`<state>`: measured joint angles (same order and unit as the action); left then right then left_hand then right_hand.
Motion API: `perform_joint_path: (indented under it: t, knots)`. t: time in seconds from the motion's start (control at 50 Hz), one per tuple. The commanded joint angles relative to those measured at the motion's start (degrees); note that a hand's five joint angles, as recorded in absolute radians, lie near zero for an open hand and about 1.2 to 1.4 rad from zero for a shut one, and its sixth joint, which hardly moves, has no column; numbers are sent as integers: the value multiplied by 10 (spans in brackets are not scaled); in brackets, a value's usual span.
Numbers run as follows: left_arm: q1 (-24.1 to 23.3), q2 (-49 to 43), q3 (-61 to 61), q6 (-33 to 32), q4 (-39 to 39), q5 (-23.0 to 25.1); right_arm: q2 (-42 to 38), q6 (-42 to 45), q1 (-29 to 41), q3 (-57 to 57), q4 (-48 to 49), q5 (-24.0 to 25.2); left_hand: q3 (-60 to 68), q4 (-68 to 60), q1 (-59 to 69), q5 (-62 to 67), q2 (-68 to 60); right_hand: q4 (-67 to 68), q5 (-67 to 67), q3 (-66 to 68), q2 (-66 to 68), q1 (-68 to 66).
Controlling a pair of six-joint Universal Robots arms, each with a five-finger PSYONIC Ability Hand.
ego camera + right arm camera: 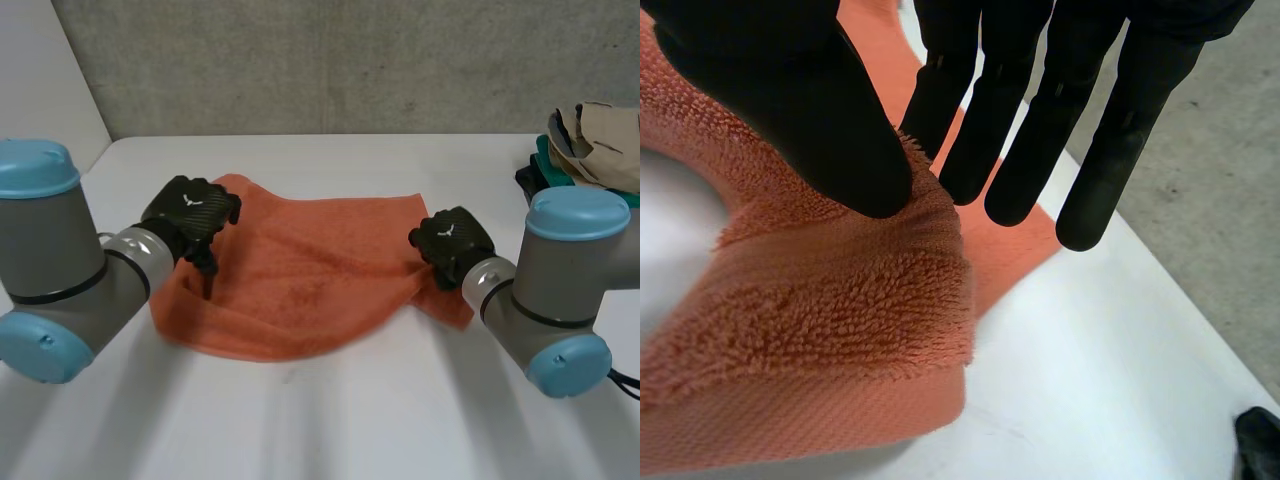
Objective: Fold the laundry.
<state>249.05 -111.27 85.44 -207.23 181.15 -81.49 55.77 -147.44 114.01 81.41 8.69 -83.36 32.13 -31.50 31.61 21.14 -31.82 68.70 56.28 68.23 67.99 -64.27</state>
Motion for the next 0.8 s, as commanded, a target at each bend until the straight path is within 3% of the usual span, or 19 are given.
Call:
perform_joint_path:
  t: [0.02, 0.1, 0.18, 0.24, 0.34, 0.44, 0.52, 0.6, 0.66, 0.74, 0.8]
  knots:
    - [26, 82, 67, 10, -20, 5, -62, 2, -22, -102, 13, -7, -2, -4, 3, 8, -1, 113, 137, 118, 120, -157]
    - [42, 107, 100, 11, -19, 18, -111, 11, -29, -172, -1, -11, -9, 3, -4, 1, 6, 113, 137, 118, 120, -157]
    - [60, 116, 135, 8, -19, 30, -119, 20, -29, -210, -67, -36, -9, 3, -4, 1, 6, -510, -486, -505, -503, 466]
    - [73, 116, 154, 7, -19, 36, -90, 13, -29, -205, -112, -41, -9, 3, -4, 1, 6, -587, -563, -582, -580, 543]
    - [93, 115, 169, 2, -19, 40, -23, 7, -34, -164, -180, -32, 8, -14, 13, 18, -11, -587, -563, -582, -580, 543]
    - [127, 105, 180, -11, -24, 41, 59, 10, -54, -92, -236, -4, 97, -103, 102, 107, -100, -399, -375, -394, -392, 355]
    - [151, 85, 183, -26, -22, 47, 88, 22, -69, -49, -249, 28, 97, -103, 102, 107, -100, -278, -254, -273, -271, 234]
    - [166, 54, 178, -48, -19, 65, 89, 42, -75, -15, -246, 54, 52, -58, 57, 62, -55, -244, -220, -239, -237, 199]
    - [174, 27, 166, -59, -11, 87, 68, 51, -74, 2, -211, 65, -37, 31, -32, -27, 34, -294, -270, -289, -287, 250]
    - [176, -3, 148, -57, 9, 102, 30, 63, -70, 16, -117, 66, -59, 53, -54, -50, 56, -392, -367, -387, -385, 347]
    - [173, -22, 134, -55, 22, 103, 4, 79, -68, 20, -60, 65, -61, 55, -56, -51, 58, -390, -366, -385, -383, 346]
